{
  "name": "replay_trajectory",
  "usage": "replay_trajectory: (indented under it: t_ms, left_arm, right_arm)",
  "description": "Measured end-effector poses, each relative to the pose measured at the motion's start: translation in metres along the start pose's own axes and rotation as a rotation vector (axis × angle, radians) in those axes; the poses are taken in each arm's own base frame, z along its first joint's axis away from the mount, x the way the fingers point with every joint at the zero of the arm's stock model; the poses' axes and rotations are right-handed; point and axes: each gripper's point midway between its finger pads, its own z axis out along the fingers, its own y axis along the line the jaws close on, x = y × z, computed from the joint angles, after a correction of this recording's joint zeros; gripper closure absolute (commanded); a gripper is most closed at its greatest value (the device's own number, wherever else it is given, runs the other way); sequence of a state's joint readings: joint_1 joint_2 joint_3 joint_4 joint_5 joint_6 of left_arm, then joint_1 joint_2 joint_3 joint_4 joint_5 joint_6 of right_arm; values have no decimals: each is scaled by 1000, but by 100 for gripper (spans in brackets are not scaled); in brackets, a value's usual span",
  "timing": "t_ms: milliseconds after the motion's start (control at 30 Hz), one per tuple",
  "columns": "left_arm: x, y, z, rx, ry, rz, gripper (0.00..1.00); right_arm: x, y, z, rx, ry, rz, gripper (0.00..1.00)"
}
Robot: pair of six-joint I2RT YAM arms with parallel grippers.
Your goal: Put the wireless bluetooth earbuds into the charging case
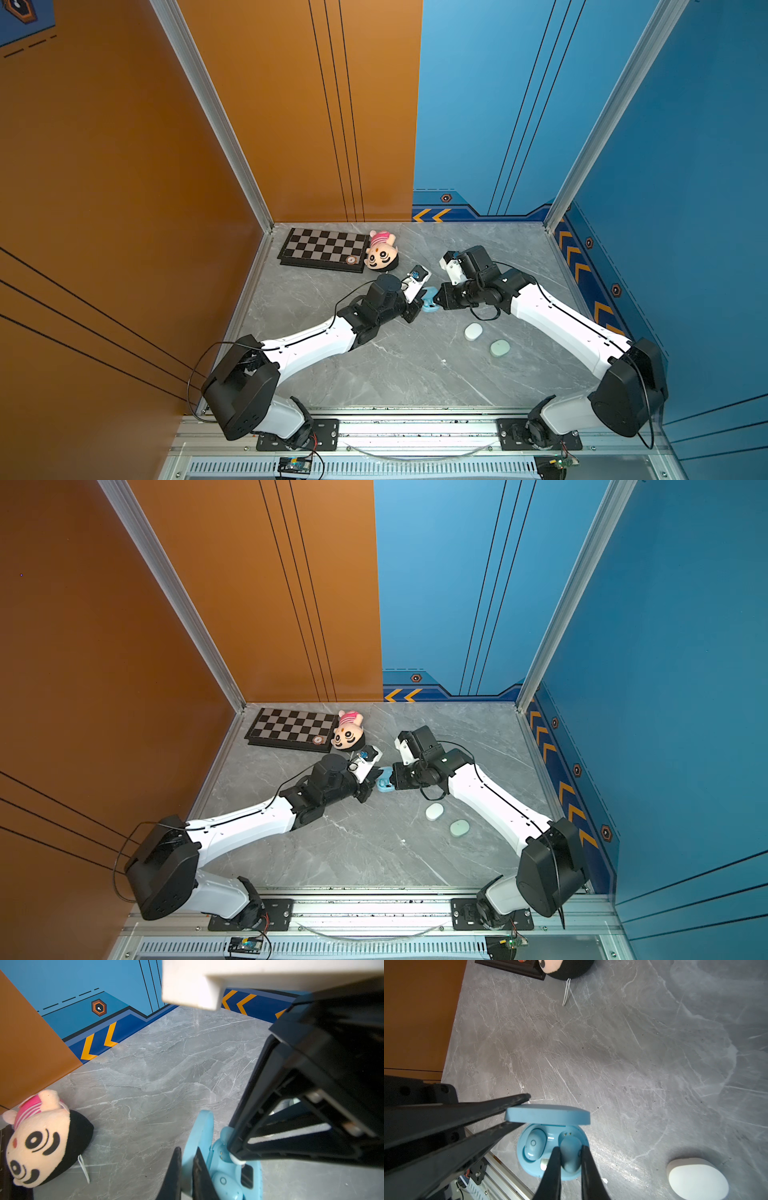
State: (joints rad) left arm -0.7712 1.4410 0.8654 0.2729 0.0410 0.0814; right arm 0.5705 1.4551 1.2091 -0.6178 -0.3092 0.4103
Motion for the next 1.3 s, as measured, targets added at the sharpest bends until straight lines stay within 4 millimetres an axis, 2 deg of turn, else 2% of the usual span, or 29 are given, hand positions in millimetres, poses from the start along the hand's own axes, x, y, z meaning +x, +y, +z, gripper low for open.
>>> replay_trajectory:
  t_ms: [500,867,1100,1300]
  left_arm:
    - [-6,0,-1,4,-13,5,100]
    - [-5,0,-1,5,-8,5,100]
    - [-5,0,-1,5,-5,5,100]
    - [-7,0,-2,4,-12,6,100]
  right_arm:
    - [-1,-1,-4,7,-12,-23,90]
    - [2,5,-3,1,-5,-65,69]
    - [4,7,-3,0,2,-69,64]
    - [-4,7,-10,2,-18,-55,59]
